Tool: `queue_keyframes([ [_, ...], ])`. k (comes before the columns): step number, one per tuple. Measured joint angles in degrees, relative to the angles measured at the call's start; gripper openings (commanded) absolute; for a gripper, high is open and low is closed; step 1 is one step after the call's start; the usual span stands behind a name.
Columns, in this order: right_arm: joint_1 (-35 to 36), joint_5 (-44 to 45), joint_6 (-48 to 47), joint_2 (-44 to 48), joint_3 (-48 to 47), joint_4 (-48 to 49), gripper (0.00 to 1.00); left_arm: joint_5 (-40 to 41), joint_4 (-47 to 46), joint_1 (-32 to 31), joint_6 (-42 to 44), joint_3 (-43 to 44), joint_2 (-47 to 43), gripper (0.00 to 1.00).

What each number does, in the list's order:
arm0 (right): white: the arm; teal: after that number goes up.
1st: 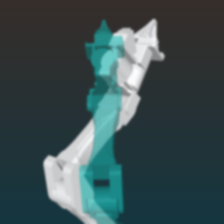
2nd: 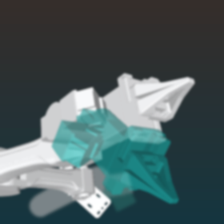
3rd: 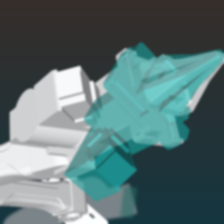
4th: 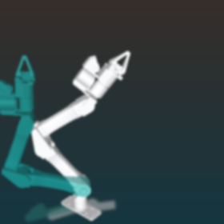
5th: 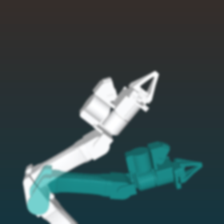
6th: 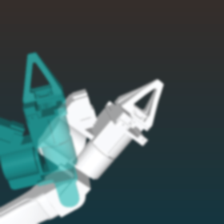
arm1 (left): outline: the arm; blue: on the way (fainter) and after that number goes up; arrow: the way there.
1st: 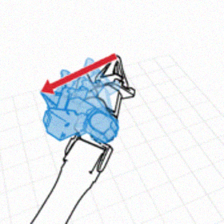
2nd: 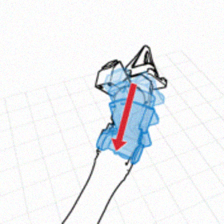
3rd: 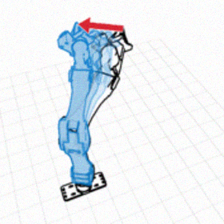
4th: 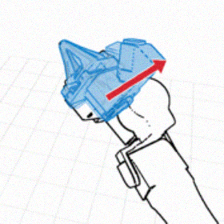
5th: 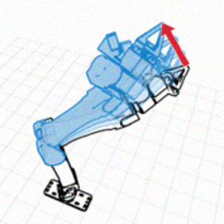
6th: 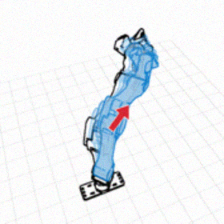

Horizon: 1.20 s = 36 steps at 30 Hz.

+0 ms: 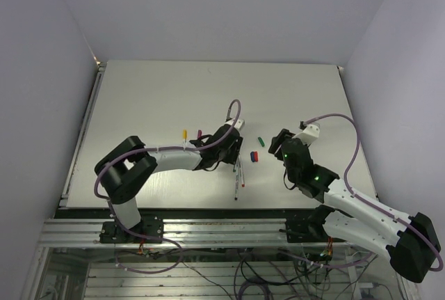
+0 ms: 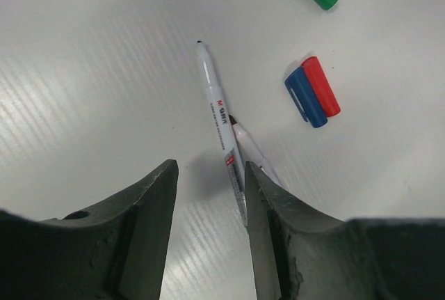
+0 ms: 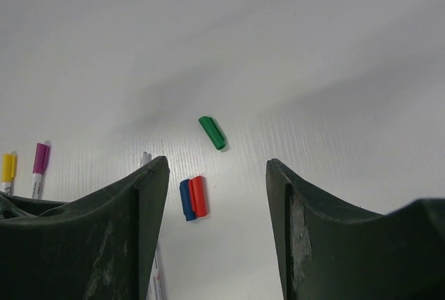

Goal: Insert the pens into the pen caps

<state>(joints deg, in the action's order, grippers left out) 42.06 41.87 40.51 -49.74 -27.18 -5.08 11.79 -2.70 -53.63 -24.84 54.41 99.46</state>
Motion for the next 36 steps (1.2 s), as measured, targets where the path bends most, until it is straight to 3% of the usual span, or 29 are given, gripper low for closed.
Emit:
queue_keyframes([
  [25,0.0,-0.5,0.81,0.11,0.63,0.07,0.57,3.8,0.87,-2.49,0.0,2.56,5.95,0.48],
  [36,0.0,-0.81,0.83,0.09,0.63,0.07,0.56,7.65,3.5,-2.8,-0.22,6.32,8.68,0.4],
])
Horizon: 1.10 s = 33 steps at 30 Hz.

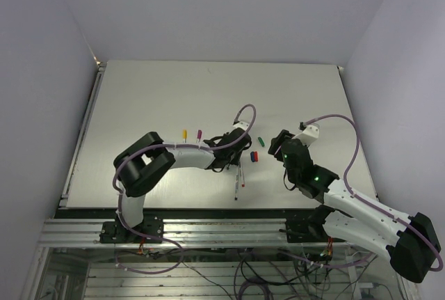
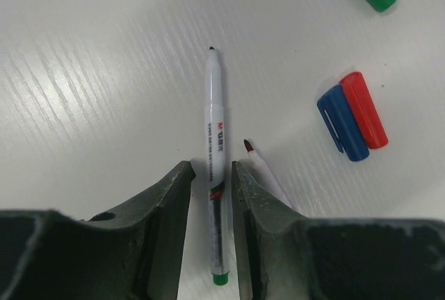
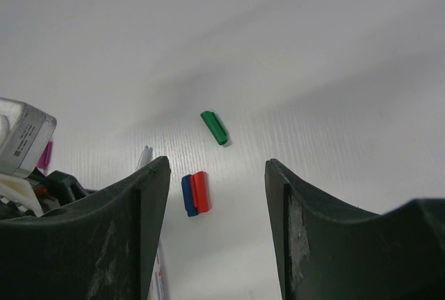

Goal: Insert the pens into the pen caps

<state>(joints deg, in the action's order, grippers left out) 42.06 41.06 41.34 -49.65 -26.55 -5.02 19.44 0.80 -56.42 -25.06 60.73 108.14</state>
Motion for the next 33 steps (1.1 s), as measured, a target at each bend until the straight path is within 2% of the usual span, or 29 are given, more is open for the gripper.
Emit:
queue_keyframes([
  [8,0.0,-0.39,0.02,0.0,0.0,0.02,0.56,6.8,5.99,-0.37,-1.25,6.21,3.91,0.4],
  [14,0.0,-0.39,0.0,0.0,-0.02,0.0,0.56,9.97,8.61,-0.39,-2.97,6.25,3.82,0.39],
  [18,0.0,-0.39,0.02,0.07,-0.02,0.0,0.56,10.4,8.98,-0.37,-3.72,3.93,2.14,0.29],
  [22,0.0,-0.57,0.11,0.48,-0.02,0.0,0.56,10.03,8.81,-0.37,-3.91,2.56,1.2,0.13],
  [29,0.0,-0.59,0.22,0.83,-0.02,-0.15,0.56,7.8,7.06,-0.22,-3.89,0.74,0.07,0.07],
  [33,0.0,-0.52,-0.28,0.87,-0.07,-0.24,0.5,6.71,5.03,0.04,-3.85,-1.03,-0.87,0.07],
])
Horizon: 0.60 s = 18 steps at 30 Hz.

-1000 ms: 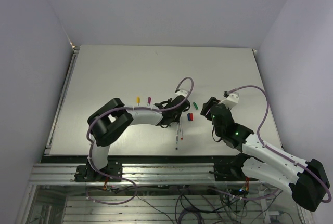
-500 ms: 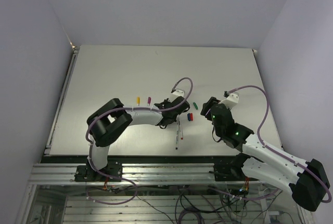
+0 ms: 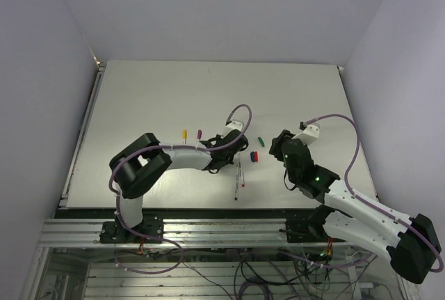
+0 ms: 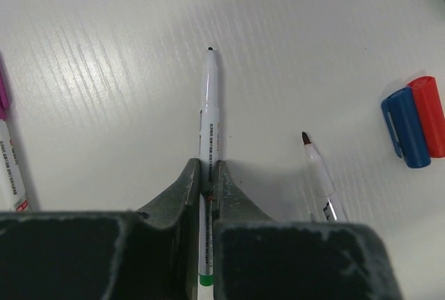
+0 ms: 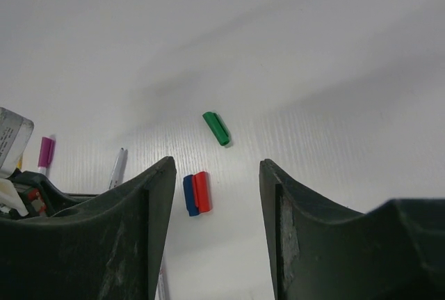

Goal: Insert the pens into the pen caps

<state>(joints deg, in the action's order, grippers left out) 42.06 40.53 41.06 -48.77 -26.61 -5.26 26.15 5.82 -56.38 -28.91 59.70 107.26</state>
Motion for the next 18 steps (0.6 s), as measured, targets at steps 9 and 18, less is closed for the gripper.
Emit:
queue_keyframes([
  [9,-8.28,-7.98,-4.61,-9.68,-5.49,0.31,0.45,-5.25,-3.93,0.35,-0.28,-5.73,-4.48,0.07],
  [18,-15.5,-19.08,-10.38,-23.23,-12.0,-0.22,0.33,-9.84,5.03,0.02,-0.7,-8.79,-12.96,0.07],
])
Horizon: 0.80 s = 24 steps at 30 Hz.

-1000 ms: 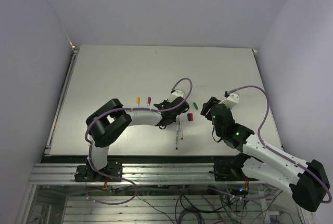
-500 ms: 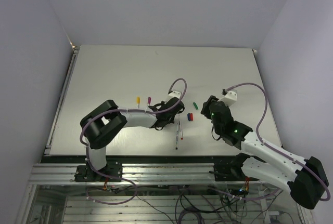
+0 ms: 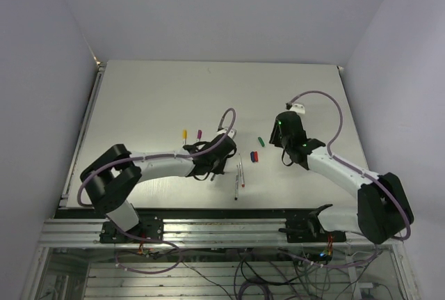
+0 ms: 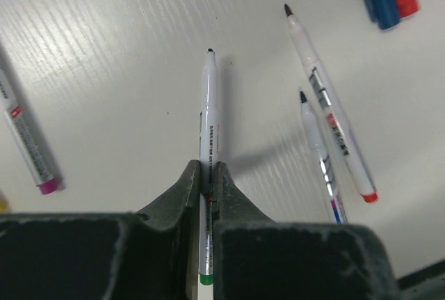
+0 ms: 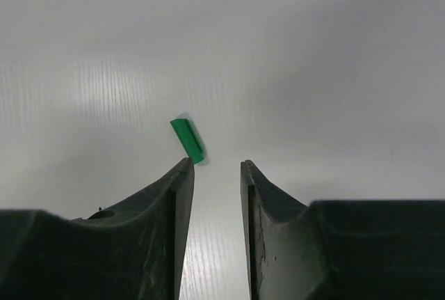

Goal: Insert the pens into the pen caps

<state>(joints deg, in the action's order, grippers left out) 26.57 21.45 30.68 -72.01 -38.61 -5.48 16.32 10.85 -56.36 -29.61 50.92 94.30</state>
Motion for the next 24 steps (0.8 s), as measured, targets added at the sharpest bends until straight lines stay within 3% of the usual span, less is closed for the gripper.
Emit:
queue_keyframes([
  [13,-0.22,-7.8,-7.45,-13.11,-5.49,2.05,0.34,-2.32,-0.37,0.44,-2.4,-3.17,-11.28,0.07],
  [20,-0.22,-9.92,-9.29,-17.27,-6.6,2.69,0.47,-4.37,-4.46,2.01,-3.65,-8.94,-17.16,0.07],
  [24,-0.22,-10.97,-10.23,-19.91,-7.91,3.06,0.48,-5.55,-6.88,3.23,-3.91,-10.32,-19.98,0.07],
])
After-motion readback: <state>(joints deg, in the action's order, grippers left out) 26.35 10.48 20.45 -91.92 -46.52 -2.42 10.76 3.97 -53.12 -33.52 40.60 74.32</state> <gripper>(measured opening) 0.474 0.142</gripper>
